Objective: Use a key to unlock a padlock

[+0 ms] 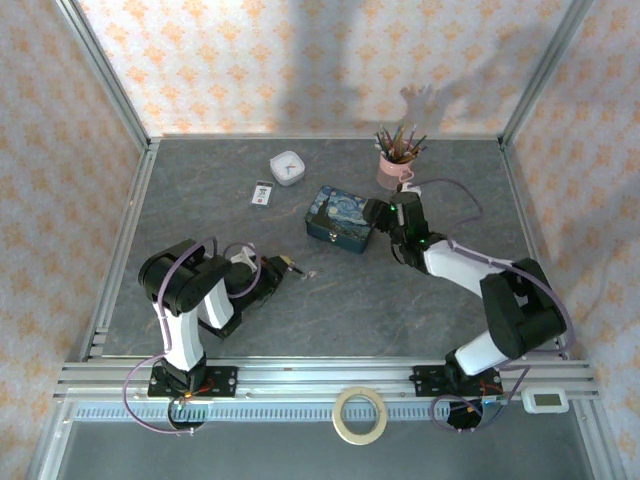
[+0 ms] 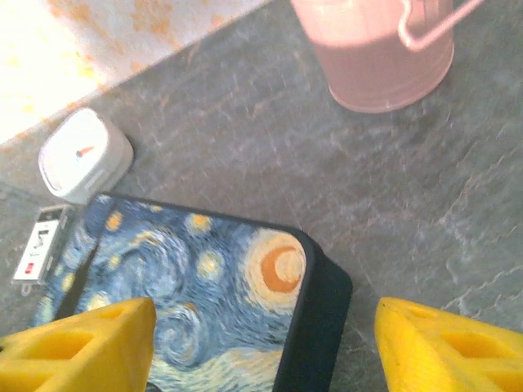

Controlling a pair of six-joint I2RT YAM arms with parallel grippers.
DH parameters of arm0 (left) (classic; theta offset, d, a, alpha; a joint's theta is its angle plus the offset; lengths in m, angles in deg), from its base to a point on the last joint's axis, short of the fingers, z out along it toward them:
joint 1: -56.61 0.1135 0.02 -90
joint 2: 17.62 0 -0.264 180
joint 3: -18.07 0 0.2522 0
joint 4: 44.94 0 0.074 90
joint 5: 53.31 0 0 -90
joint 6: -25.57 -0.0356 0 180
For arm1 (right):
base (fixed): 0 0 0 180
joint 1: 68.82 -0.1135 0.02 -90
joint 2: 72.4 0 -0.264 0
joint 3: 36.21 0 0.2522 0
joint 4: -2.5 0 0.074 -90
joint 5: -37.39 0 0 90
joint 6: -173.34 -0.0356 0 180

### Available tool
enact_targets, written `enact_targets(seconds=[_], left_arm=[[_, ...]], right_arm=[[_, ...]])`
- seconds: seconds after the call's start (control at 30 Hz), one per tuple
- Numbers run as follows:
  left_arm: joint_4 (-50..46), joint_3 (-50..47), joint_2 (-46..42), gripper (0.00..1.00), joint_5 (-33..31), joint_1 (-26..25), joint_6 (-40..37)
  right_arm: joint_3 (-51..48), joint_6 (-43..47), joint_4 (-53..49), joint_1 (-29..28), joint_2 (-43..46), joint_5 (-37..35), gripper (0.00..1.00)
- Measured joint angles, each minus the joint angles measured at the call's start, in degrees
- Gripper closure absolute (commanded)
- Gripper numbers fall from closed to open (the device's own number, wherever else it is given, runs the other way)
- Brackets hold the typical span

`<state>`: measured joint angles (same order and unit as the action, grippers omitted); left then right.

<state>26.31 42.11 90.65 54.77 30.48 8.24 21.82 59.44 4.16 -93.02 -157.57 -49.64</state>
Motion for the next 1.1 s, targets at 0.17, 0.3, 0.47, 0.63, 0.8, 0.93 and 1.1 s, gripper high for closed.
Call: enact_targets(seconds=[0.17, 0.3, 0.47, 0.63, 0.8, 0.93, 1.1], left_arm=[[-0.17, -0.04, -0.04, 0.91, -0.04, 0.04, -0.66], [-1.40, 0.09, -0.04, 0.70, -0.44, 0.04, -1.01], [-1.05, 0.17, -1.18, 0.62, -0.50, 0.15, -1.36], [-3.78, -0.07, -3.63, 0.52, -0.48, 0.83, -1.95], [-13.81, -0.31, -12.50, 0.44, -2.05, 4.26, -5.51], [-30.18, 2.03, -25.31, 0.34, -5.97, 6.67, -12.37], [-49.66, 10.51, -39.50, 0.19, -15.69, 6.80, -24.79]], right_arm=[[-0.66, 1.31, 0.02, 0.00, 4.90, -3.78, 0.20], [-2.80, 1.77, 0.00, 0.02, 7.78, -6.75, 0.10], [-5.09, 1.95, -0.07, 0.07, 9.09, -9.49, 0.09], [-5.62, 3.23, 0.00, 0.68, 9.22, -11.54, 0.08], [-7.54, 6.67, 1.36, 3.48, 9.20, -15.87, 0.06], [-12.07, 9.16, 3.96, 9.53, 9.35, -18.64, 0.06], [-16.81, 12.17, 8.50, 16.46, 10.03, -19.54, 0.06]])
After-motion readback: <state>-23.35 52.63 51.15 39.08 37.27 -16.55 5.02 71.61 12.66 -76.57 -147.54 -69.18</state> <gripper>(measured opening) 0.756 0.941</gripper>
